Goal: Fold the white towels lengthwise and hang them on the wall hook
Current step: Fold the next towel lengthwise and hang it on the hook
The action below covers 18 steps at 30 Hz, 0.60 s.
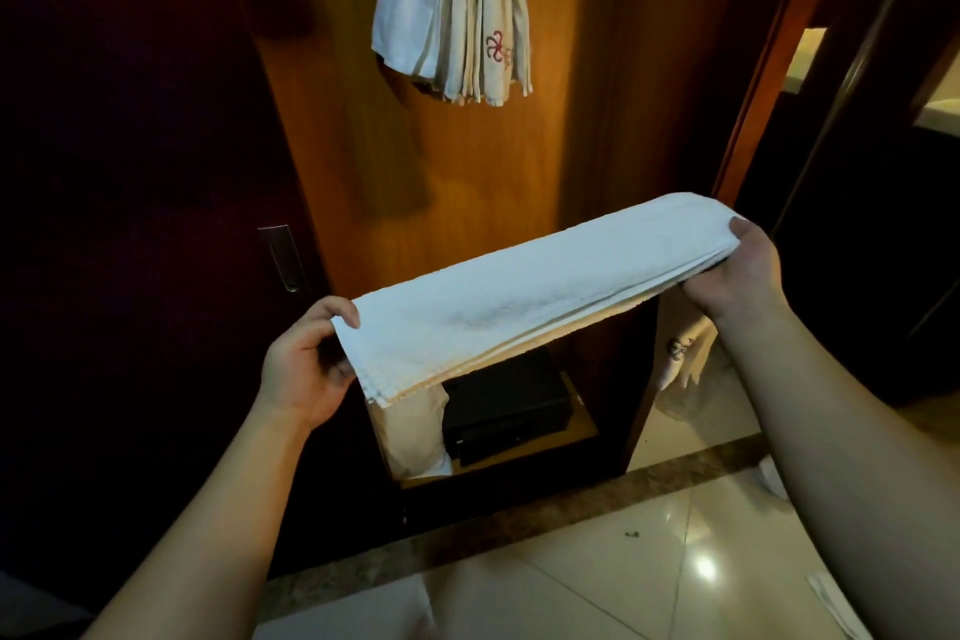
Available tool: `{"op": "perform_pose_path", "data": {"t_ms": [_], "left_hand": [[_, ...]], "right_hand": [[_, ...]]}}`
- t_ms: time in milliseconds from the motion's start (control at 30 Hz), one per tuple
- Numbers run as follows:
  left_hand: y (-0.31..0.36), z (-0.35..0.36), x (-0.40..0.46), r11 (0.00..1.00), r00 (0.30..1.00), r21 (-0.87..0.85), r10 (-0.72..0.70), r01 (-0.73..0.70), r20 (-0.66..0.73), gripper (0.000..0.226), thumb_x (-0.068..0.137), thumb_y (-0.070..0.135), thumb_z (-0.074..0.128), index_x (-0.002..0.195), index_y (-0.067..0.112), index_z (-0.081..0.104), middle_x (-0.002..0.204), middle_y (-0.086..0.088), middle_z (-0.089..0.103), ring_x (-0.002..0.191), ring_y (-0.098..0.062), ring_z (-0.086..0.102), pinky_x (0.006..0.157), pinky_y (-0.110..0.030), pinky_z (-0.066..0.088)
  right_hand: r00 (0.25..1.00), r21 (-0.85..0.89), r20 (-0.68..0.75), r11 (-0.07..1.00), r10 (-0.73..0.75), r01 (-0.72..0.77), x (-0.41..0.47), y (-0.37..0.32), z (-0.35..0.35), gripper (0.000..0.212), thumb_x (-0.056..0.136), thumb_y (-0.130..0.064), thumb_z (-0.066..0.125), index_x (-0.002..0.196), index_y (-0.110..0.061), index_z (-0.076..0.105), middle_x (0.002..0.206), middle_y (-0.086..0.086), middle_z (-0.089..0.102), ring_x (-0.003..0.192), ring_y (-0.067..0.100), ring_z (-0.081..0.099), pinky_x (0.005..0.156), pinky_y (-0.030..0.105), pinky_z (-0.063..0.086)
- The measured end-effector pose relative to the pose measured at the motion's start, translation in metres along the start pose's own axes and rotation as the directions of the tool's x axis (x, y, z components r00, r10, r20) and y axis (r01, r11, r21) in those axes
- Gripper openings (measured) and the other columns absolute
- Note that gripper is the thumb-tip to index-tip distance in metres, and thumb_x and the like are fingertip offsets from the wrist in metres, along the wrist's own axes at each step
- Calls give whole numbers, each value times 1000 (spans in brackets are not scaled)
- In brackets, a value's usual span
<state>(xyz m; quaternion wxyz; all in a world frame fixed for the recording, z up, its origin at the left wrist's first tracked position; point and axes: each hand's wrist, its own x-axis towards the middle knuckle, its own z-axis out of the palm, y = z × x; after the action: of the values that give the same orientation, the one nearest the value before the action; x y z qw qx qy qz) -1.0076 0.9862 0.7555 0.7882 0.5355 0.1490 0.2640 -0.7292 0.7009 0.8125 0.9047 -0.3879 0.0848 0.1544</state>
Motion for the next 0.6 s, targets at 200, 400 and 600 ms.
{"op": "perform_pose_path", "data": {"t_ms": [200, 400, 600], "left_hand": [[-31, 10, 12, 974, 966, -161, -187, 160, -177, 20, 93, 25, 59, 74, 17, 56, 94, -8, 69, 92, -26, 70, 74, -39, 55], [-77, 25, 14, 920, 885, -117, -391, 373, -254, 40, 85, -20, 38, 99, 16, 51, 120, -20, 51, 81, -29, 61, 46, -27, 52], [-120, 61, 16, 809, 765, -11, -559, 587, -320, 42, 90, -16, 39, 119, 10, 53, 115, -22, 56, 85, -32, 60, 63, -38, 50]], "right_hand": [[983, 58, 183, 998, 10, -21, -8, -4, 1, 48, 106, -38, 30, 145, -11, 41, 126, 17, 66, 101, 36, 71, 71, 46, 60], [974, 108, 223, 993, 32, -57, -22, -14, 20, 47, 105, -37, 34, 139, -6, 44, 117, 21, 70, 106, 39, 67, 85, 54, 55], [948, 18, 316, 999, 24, -31, -46, -15, 50, 51, 102, -41, 41, 139, -7, 44, 115, 20, 71, 103, 39, 69, 79, 51, 57]]}}
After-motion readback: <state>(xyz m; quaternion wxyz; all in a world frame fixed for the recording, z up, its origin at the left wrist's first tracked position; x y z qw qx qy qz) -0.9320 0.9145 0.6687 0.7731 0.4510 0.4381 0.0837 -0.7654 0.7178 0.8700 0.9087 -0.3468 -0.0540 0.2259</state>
